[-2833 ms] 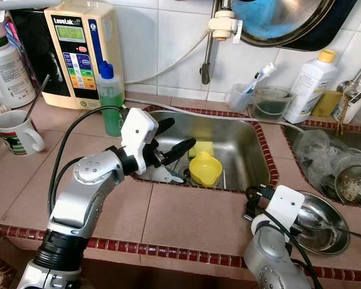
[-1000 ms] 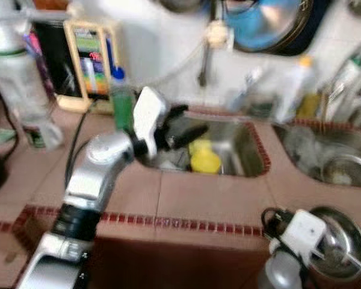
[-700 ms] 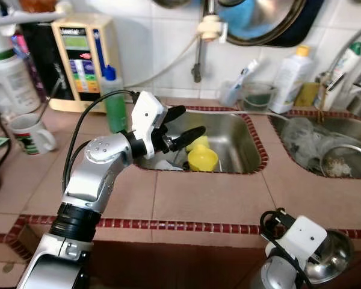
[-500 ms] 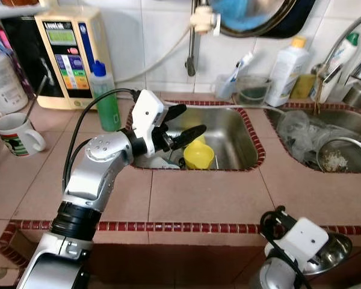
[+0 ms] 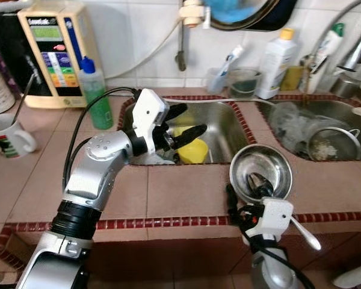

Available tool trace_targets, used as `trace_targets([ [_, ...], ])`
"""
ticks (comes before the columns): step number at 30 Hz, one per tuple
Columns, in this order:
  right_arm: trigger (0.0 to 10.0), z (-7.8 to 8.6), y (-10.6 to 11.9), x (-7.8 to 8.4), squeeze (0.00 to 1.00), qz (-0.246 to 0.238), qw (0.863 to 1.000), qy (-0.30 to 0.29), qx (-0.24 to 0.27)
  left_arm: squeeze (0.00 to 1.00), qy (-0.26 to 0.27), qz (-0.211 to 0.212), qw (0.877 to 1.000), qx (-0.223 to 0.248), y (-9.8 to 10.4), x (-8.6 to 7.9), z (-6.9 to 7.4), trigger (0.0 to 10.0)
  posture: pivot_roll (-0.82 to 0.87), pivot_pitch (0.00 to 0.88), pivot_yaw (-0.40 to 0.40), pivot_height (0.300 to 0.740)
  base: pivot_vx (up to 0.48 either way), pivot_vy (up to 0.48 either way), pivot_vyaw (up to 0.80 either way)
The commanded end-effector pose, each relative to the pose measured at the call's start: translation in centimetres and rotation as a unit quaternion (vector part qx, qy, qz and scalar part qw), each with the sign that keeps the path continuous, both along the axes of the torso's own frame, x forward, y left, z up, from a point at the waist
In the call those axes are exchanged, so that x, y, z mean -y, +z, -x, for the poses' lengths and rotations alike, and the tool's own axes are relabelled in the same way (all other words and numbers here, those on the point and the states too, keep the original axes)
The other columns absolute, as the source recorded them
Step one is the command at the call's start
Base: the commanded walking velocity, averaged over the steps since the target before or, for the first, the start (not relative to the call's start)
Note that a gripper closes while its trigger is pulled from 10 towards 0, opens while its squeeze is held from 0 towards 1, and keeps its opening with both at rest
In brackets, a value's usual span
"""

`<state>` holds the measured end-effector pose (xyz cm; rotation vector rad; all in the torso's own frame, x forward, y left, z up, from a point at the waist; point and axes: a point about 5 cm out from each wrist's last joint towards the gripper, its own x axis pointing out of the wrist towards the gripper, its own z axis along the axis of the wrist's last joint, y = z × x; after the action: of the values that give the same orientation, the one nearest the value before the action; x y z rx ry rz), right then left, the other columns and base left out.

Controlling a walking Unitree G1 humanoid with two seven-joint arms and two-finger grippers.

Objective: Kitchen organization

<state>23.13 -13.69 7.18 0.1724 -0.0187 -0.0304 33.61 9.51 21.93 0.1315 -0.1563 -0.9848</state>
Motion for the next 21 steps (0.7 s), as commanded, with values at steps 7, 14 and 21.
trace_targets([
  [7,10.0,-6.25,13.7,2.92,0.0,-0.077,0.966,-0.202,0.138,0.0,-0.006,-0.001,1.0,0.007,0.41,0.23,0.07,10.0,-0.17,0.094,0.06,0.74,0.0,0.0,0.0],
  [14,10.0,-6.25,13.7,2.92,0.0,-0.077,0.966,-0.202,0.138,0.0,-0.006,-0.001,1.0,0.007,0.41,0.23,0.07,10.0,-0.17,0.094,0.06,0.74,0.0,0.0,0.0],
  [21,10.0,-6.25,13.7,2.92,0.0,-0.077,0.966,-0.202,0.138,0.0,-0.006,-0.001,1.0,0.007,0.41,0.23,0.07,10.0,-0.17,0.094,0.06,0.74,0.0,0.0,0.0],
])
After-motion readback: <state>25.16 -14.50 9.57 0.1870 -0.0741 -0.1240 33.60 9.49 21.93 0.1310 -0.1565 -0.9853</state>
